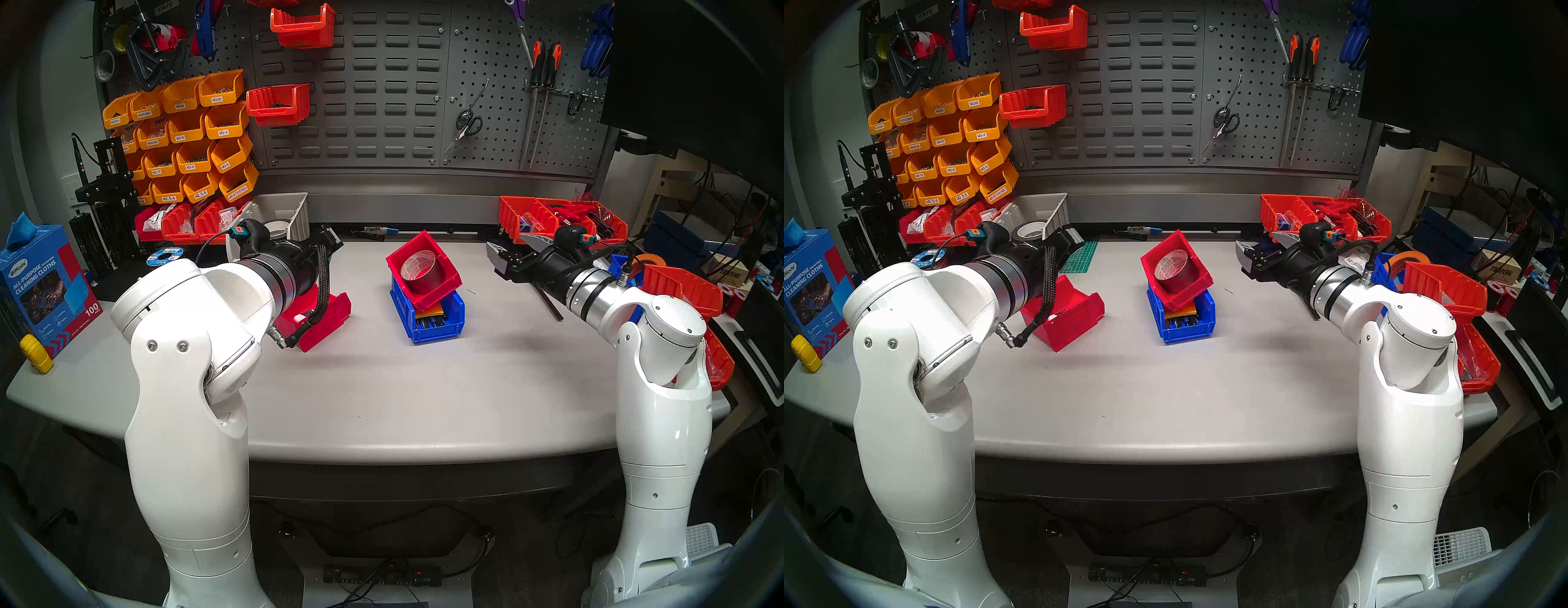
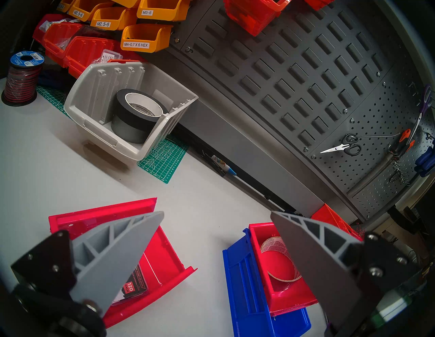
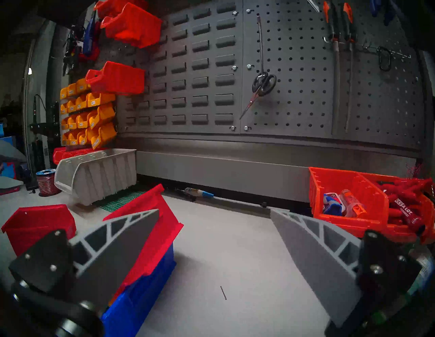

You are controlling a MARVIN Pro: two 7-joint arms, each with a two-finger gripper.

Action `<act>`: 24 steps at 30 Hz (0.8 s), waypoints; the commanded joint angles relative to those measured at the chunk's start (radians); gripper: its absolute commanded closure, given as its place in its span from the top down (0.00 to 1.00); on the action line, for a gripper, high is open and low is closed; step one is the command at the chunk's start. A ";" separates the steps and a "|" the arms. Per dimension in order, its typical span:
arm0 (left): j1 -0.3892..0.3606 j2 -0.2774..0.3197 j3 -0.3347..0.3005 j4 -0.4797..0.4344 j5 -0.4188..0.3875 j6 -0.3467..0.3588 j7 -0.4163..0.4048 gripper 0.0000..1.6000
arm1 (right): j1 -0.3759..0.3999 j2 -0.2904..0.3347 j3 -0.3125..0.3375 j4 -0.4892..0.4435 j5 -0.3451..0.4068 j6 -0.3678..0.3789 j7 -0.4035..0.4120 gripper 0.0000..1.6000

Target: Hang all the unorganized tool boxes onto the wall

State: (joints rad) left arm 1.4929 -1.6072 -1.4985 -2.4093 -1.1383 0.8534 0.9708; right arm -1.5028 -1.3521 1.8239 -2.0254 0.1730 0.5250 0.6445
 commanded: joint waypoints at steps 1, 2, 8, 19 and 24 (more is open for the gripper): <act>-0.001 0.000 0.001 -0.009 0.000 0.000 0.000 1.00 | -0.004 0.011 -0.038 0.001 -0.017 -0.070 0.022 1.00; -0.001 0.000 0.001 -0.009 0.000 0.000 0.000 1.00 | -0.005 0.009 -0.043 0.002 -0.020 -0.076 0.022 1.00; -0.001 0.000 0.001 -0.009 0.000 0.000 0.000 1.00 | 0.003 0.014 -0.076 0.015 -0.035 -0.101 0.035 1.00; -0.001 0.000 0.001 -0.009 0.000 0.000 0.000 1.00 | 0.017 0.031 -0.117 0.025 -0.069 -0.124 0.054 1.00; -0.001 0.000 0.001 -0.009 0.000 0.000 0.000 1.00 | 0.023 0.036 -0.141 0.030 -0.089 -0.139 0.061 1.00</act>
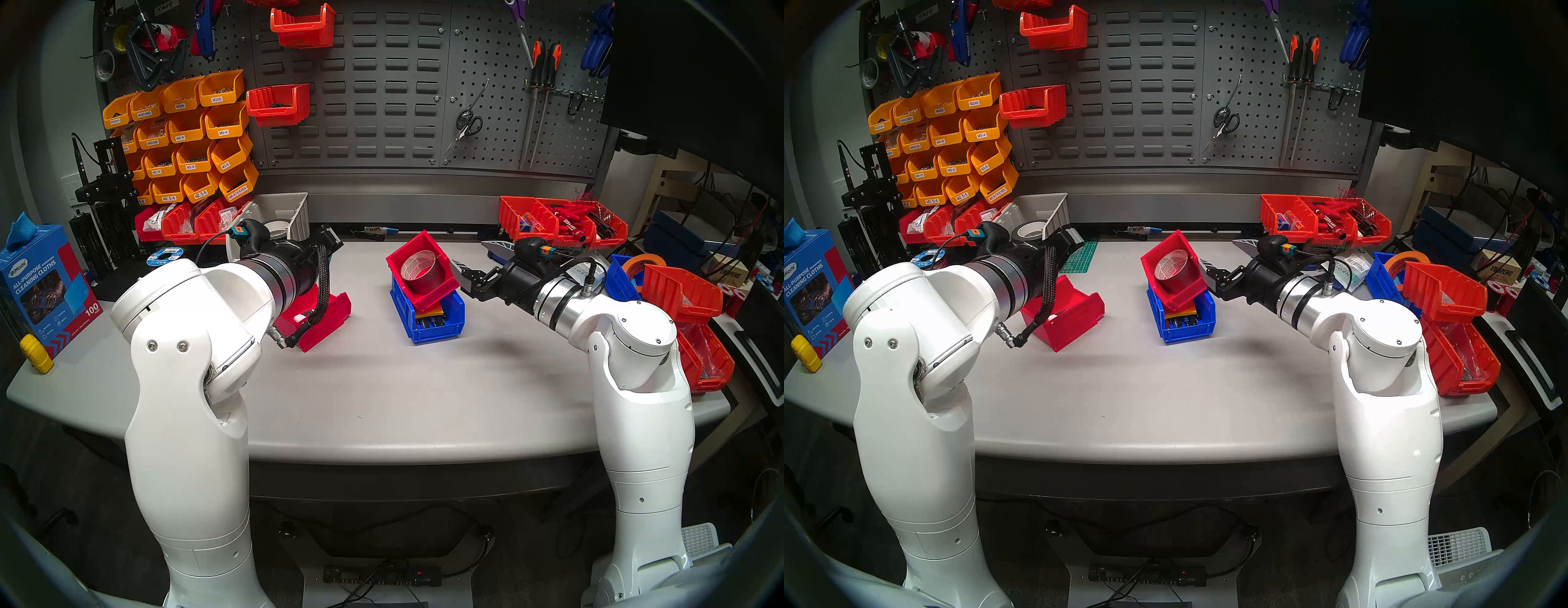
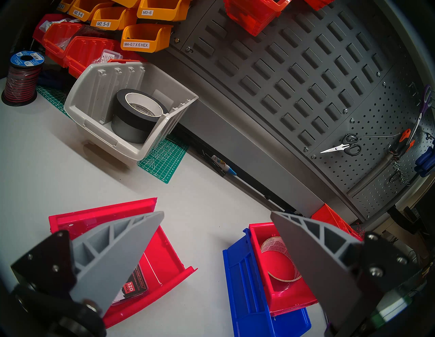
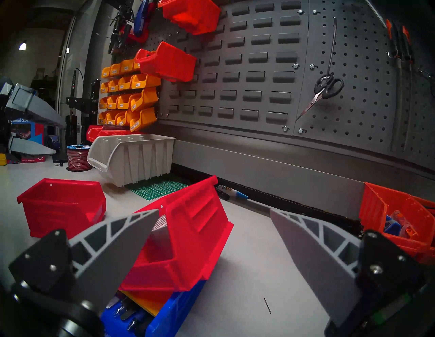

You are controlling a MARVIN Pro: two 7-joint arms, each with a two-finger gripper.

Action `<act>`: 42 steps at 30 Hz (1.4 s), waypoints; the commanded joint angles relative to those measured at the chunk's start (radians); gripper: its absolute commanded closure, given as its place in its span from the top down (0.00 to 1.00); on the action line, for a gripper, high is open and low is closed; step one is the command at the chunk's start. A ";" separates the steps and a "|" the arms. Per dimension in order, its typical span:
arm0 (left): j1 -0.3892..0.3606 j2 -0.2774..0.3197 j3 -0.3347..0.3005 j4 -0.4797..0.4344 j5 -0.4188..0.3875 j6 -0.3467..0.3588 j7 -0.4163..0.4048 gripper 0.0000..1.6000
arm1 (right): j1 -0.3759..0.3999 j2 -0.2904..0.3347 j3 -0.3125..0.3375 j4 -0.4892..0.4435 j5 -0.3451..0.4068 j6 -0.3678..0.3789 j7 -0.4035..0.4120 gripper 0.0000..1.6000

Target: Hang all the unorganized tool boxes onto the wall

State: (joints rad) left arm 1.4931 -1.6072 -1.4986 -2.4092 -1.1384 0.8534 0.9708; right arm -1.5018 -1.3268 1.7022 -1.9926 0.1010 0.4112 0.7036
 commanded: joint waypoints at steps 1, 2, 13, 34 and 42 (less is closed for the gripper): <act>-0.001 0.000 0.001 -0.009 0.000 0.000 0.000 1.00 | 0.021 0.009 -0.024 -0.002 -0.024 -0.033 -0.002 1.00; -0.001 0.000 0.001 -0.009 0.000 0.000 0.000 1.00 | 0.021 0.009 -0.029 -0.001 -0.031 -0.043 -0.004 1.00; -0.001 0.000 0.001 -0.009 0.000 0.000 0.000 1.00 | 0.040 -0.047 -0.098 0.016 -0.144 -0.109 -0.136 1.00; -0.001 0.000 0.001 -0.009 0.000 0.000 0.000 1.00 | 0.088 -0.004 -0.155 0.052 -0.237 -0.014 -0.147 0.72; -0.001 0.000 0.001 -0.009 0.000 0.000 0.000 1.00 | 0.102 -0.004 -0.154 0.069 -0.222 -0.018 -0.133 0.28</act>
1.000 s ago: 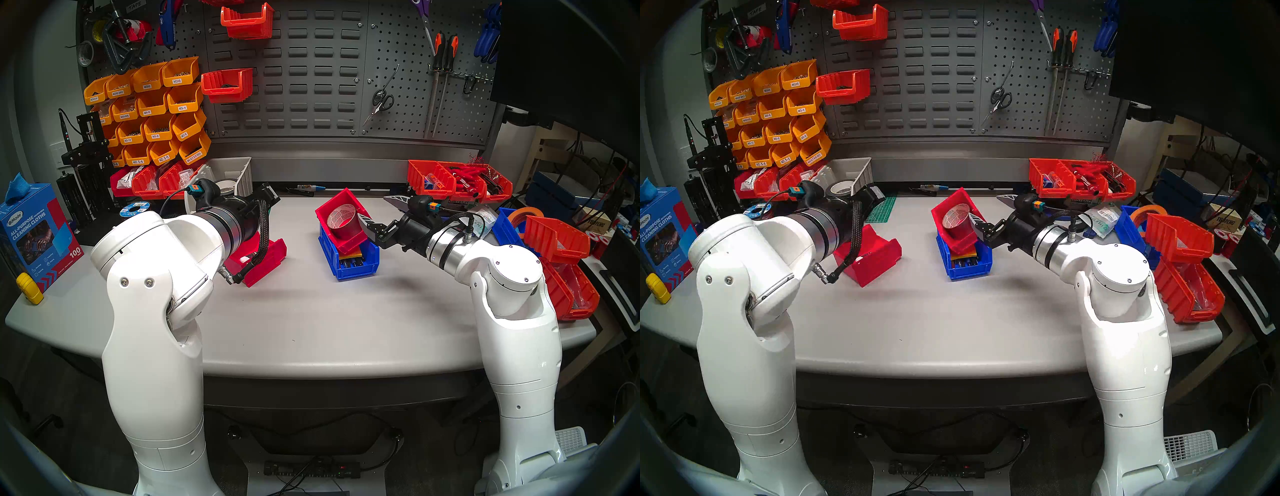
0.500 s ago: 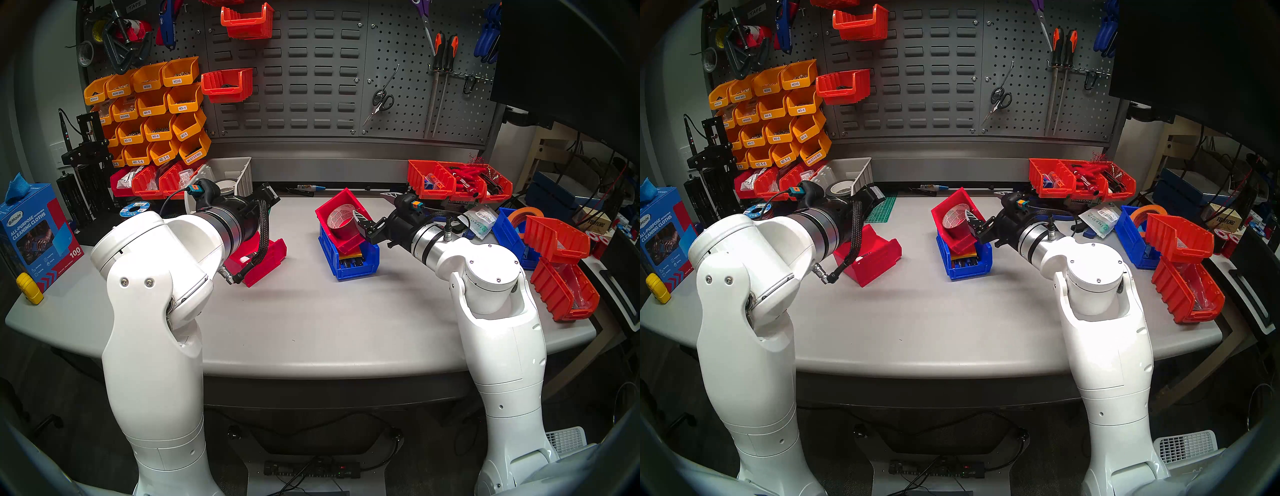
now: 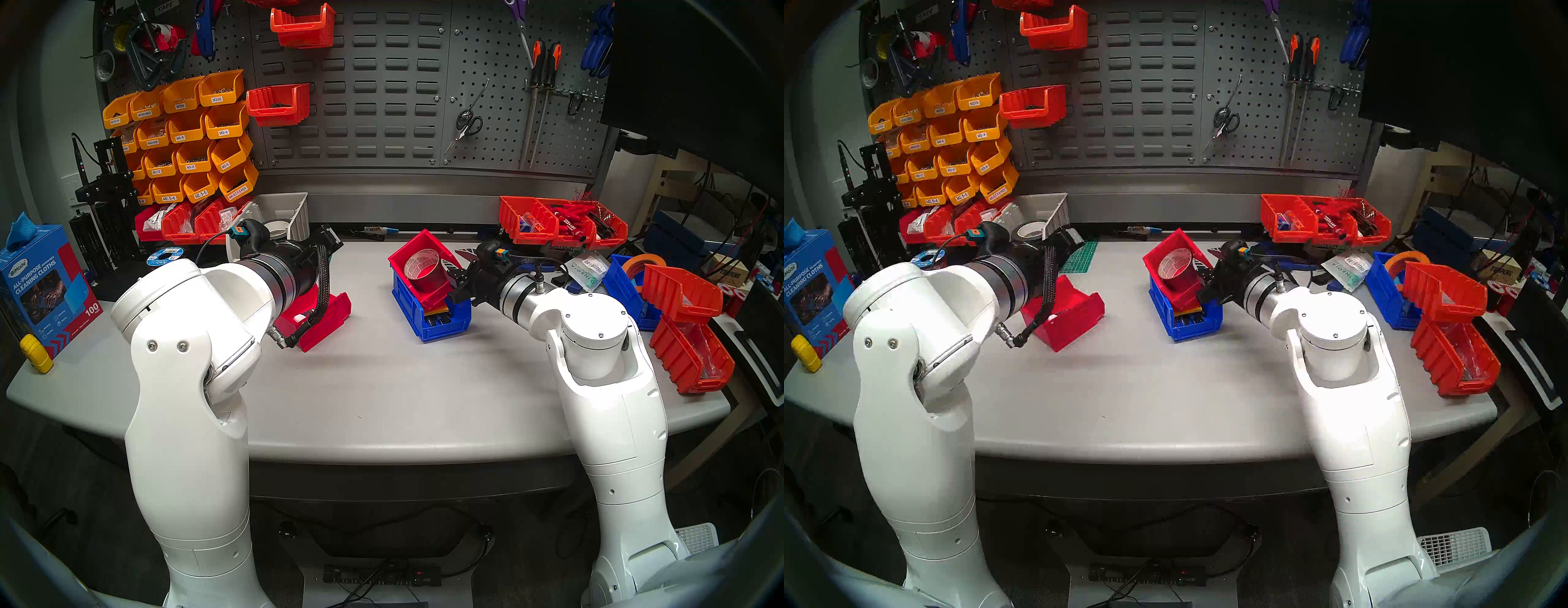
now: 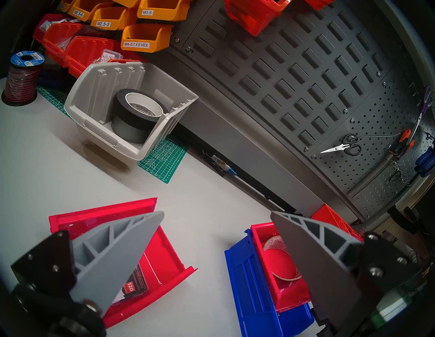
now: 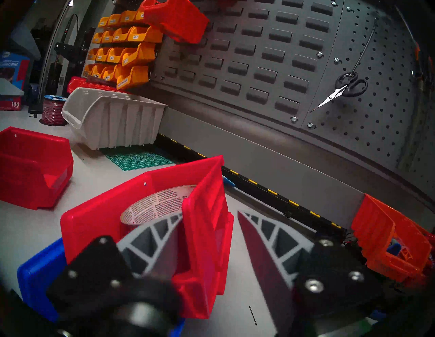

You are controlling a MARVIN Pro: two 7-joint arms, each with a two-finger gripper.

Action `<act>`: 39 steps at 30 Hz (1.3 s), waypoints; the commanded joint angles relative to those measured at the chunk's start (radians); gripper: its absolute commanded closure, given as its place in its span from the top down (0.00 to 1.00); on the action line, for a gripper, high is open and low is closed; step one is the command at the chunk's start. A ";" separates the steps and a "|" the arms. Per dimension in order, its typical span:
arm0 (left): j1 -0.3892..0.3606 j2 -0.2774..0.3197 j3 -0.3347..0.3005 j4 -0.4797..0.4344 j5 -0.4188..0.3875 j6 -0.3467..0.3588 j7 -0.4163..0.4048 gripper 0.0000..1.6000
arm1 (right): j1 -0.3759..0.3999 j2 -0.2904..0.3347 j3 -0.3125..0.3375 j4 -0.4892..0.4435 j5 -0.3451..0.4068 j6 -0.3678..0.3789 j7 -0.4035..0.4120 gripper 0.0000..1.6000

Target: Hang all the unorganized tool boxes onto the wall

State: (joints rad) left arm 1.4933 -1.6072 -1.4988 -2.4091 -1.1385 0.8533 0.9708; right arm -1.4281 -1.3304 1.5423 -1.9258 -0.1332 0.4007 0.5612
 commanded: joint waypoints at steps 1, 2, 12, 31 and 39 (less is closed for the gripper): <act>-0.001 0.000 0.001 -0.009 0.000 0.000 0.000 1.00 | 0.030 0.000 0.006 0.004 0.012 -0.007 0.010 0.25; -0.001 0.000 0.001 -0.009 0.000 0.000 0.000 1.00 | 0.030 0.000 0.006 0.004 0.012 -0.007 0.010 0.25; -0.001 0.000 0.001 -0.009 0.000 0.000 0.000 1.00 | 0.045 0.013 0.024 0.040 0.022 0.012 0.026 0.00; -0.002 0.000 0.001 -0.009 0.000 0.000 0.000 1.00 | 0.137 -0.078 0.121 0.080 0.063 0.176 -0.100 0.00; -0.002 0.000 0.001 -0.009 0.000 0.000 0.000 1.00 | 0.179 -0.094 0.131 0.088 0.076 0.185 -0.116 0.00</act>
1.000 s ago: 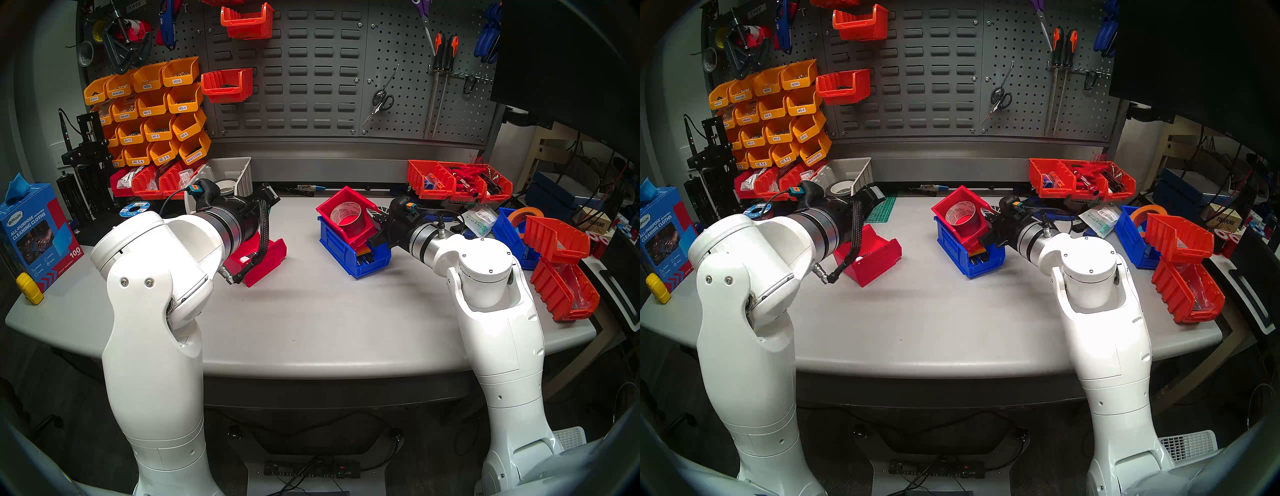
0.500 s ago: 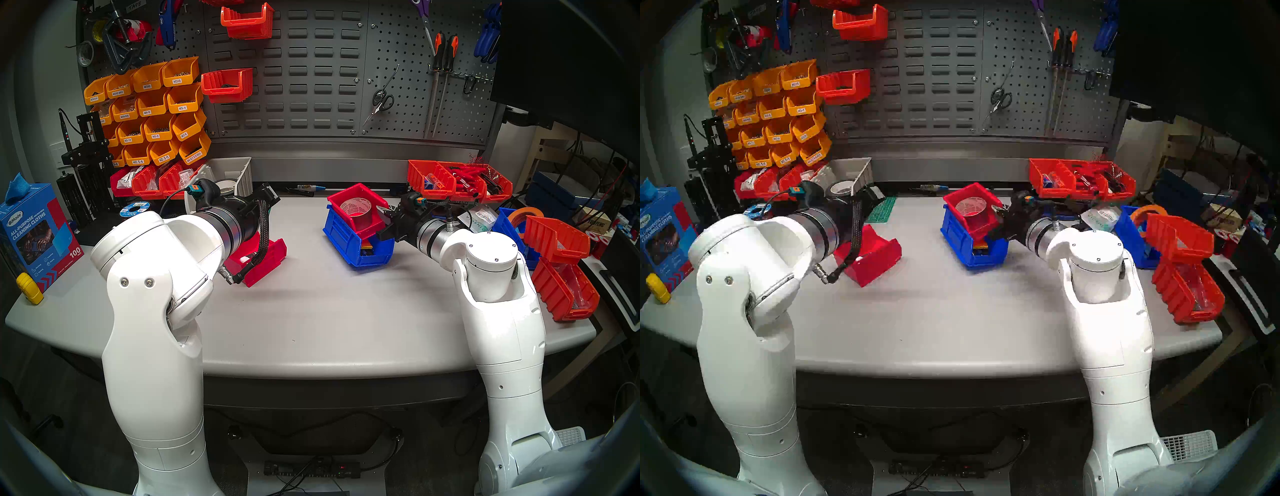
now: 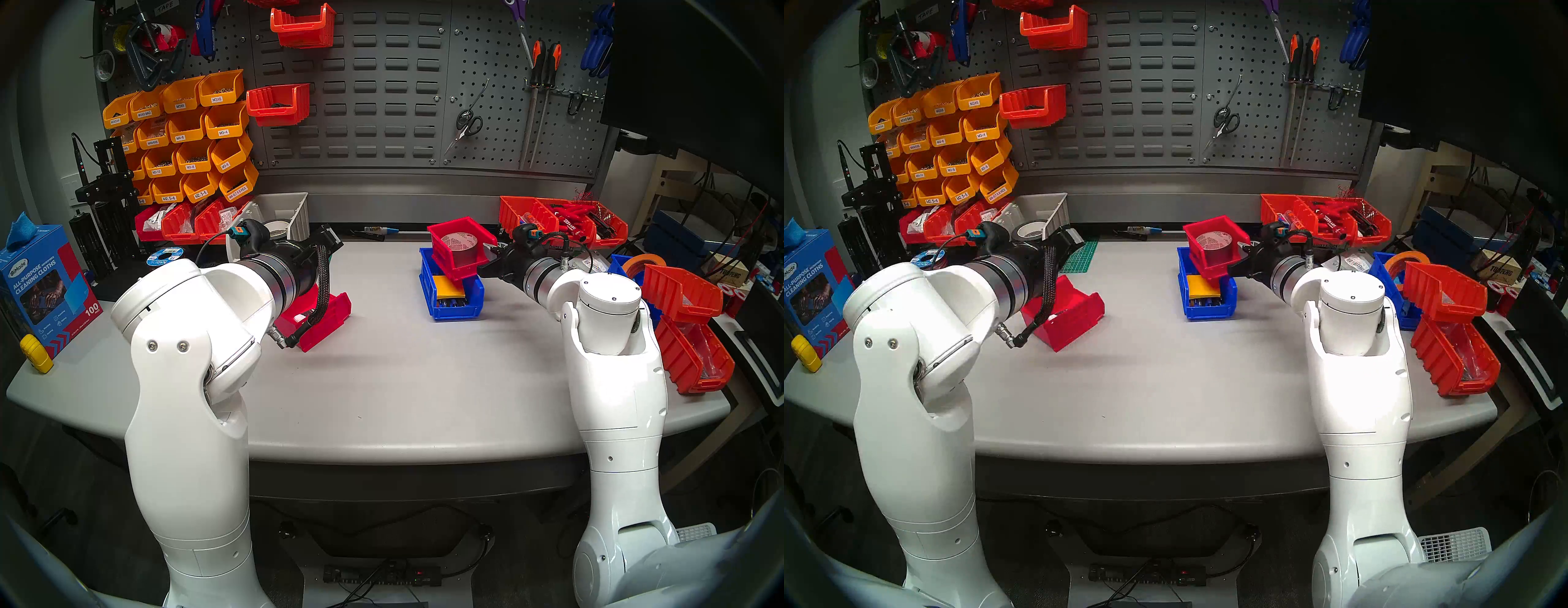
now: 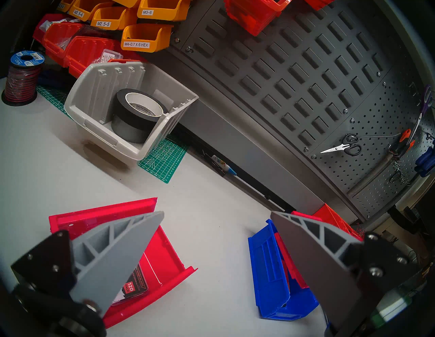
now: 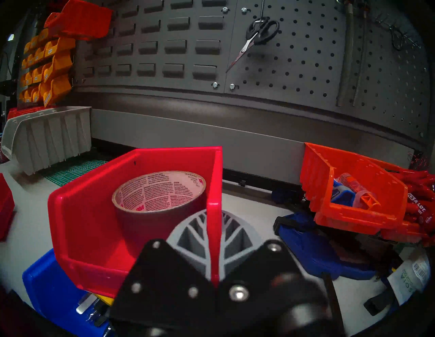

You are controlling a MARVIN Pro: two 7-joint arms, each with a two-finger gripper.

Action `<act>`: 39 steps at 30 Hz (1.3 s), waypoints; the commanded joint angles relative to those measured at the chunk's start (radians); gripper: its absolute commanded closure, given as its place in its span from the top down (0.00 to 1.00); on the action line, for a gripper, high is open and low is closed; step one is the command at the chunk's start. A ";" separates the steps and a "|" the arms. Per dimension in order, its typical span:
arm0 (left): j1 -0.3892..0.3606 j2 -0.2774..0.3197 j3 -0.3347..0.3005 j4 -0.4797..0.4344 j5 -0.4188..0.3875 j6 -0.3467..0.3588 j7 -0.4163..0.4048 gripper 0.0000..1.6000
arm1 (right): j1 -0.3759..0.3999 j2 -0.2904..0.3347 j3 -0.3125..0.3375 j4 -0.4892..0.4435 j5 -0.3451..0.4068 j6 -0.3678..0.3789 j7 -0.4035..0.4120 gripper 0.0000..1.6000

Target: Hang all the unorganized tool boxes onto the wall

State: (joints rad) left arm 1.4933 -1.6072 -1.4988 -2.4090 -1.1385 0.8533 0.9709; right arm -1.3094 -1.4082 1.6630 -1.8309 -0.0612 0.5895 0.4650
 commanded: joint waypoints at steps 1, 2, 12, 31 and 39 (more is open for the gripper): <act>-0.002 0.000 0.001 -0.009 0.000 0.000 0.000 1.00 | 0.070 -0.021 0.015 -0.002 0.006 0.000 -0.026 0.00; -0.002 0.000 0.001 -0.009 0.000 0.000 0.000 1.00 | 0.078 -0.025 0.020 0.005 0.005 -0.002 -0.037 0.00; -0.002 0.000 0.001 -0.009 0.000 0.000 0.000 1.00 | 0.160 -0.060 0.086 0.090 0.024 -0.008 -0.134 0.00; -0.002 0.001 0.001 -0.009 0.000 0.000 0.000 1.00 | 0.293 -0.098 0.081 0.285 0.015 -0.088 -0.227 0.00; -0.002 0.001 0.001 -0.009 0.000 0.000 0.000 1.00 | 0.311 -0.109 0.061 0.319 0.009 -0.111 -0.237 0.00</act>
State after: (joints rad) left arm 1.4935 -1.6072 -1.4989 -2.4087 -1.1388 0.8532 0.9710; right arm -1.0536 -1.5095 1.7354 -1.5071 -0.0505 0.5110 0.2368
